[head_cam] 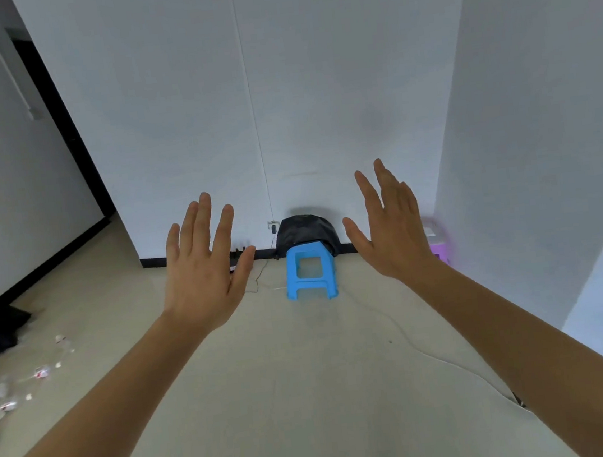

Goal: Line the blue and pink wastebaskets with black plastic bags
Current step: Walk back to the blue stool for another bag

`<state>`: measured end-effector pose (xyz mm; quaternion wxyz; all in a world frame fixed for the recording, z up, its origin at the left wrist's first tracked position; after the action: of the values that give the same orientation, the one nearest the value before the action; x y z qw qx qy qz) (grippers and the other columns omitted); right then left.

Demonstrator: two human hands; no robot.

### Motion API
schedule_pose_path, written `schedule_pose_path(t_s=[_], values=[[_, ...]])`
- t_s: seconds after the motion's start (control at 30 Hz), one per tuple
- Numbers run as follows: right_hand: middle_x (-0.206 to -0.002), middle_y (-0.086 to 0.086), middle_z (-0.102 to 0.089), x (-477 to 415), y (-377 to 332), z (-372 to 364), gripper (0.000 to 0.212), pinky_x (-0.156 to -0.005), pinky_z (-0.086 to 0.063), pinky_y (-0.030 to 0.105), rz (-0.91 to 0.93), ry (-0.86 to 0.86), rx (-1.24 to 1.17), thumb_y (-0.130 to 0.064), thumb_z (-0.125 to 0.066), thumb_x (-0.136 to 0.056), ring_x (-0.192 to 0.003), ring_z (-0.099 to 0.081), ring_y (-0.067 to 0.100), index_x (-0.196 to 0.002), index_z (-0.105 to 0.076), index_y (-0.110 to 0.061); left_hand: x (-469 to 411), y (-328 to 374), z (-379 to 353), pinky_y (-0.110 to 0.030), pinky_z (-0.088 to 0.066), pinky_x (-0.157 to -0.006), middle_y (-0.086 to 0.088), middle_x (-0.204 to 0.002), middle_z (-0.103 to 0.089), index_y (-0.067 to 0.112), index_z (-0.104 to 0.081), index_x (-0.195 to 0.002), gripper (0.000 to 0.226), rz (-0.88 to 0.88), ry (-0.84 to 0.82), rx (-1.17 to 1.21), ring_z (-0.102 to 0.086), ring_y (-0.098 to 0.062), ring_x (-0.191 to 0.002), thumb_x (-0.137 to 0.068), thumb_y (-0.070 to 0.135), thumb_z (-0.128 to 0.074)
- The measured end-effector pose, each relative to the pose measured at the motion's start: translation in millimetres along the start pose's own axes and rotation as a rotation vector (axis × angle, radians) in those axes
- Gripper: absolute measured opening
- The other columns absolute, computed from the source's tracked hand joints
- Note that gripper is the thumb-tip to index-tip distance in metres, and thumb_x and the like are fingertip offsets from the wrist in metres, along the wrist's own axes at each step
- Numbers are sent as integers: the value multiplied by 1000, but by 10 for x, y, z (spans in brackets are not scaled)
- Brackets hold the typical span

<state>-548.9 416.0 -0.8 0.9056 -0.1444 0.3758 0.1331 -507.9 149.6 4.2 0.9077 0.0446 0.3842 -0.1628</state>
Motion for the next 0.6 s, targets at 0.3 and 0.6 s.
schedule_pose_path(t_s=[0.3,0.6], values=[[-165,16,-7,-1604,547,-2212,70,-120,-18,53,51,-81,48,-46,-44,-99,-149,-18,36,-157,-20,-15,-1233,-1470,-1979,-60,-23,-114,-21,-161,-11,9,-25,-152,69,75,-118,-9,-15,-39,-147,-98,53,-25],[-163,21,-14,-3105,1784,-3578,69,-117,-24,54,-105,-103,103,-38,-53,-98,-145,-27,41,-155,-25,-10,-3139,-2018,-3990,-58,-24,-114,-18,-162,-9,11,-21,-153,66,-13,-210,86,-13,-36,-148,-99,47,-33]])
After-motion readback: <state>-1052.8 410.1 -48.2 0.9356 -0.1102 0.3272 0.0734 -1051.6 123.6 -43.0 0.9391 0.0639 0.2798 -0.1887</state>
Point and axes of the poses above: each hand's wrist, its own x-axis away from the middle knuckle, its own z-axis out of the back of the hand, y = z × x, the point moved 9 cm from there along -x, towards the middle knuckle
